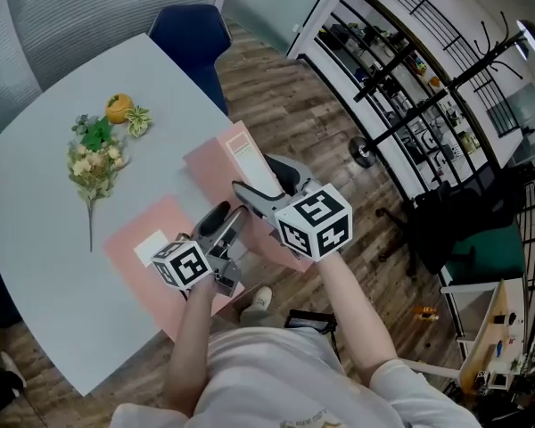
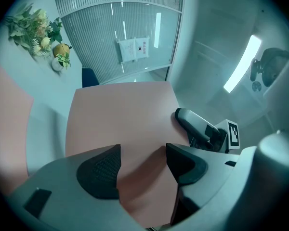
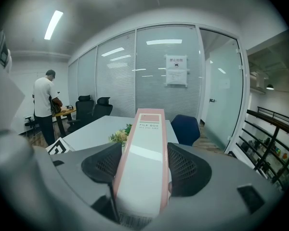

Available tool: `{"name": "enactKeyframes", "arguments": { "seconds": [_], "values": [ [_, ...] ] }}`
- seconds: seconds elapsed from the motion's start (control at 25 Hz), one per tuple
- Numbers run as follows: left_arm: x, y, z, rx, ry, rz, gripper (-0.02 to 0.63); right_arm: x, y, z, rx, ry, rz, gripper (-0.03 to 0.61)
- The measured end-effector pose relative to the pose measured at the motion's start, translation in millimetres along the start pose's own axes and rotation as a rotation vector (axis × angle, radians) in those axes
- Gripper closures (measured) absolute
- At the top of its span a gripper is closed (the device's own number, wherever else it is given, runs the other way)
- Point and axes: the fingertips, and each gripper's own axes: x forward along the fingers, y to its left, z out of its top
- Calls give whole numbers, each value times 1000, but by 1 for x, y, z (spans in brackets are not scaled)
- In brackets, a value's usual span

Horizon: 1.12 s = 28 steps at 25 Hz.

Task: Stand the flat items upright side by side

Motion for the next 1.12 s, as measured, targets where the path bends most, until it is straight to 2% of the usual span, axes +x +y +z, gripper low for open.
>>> {"name": "enactKeyframes", "arguments": {
  "seconds": [0.24,0.72,1.12],
  "values": [
    [0,-2,0,-9,-2,-5,318,-3,0,2,-6,-17,-6,267],
    [-3,-3,6,-26,-27,-13,318,-11,4,13,-15,-120,-26,267],
    [-4,3,0,-32,-5,-23,318,-19,4,18,-20,-251,-46,267]
  ]
}}
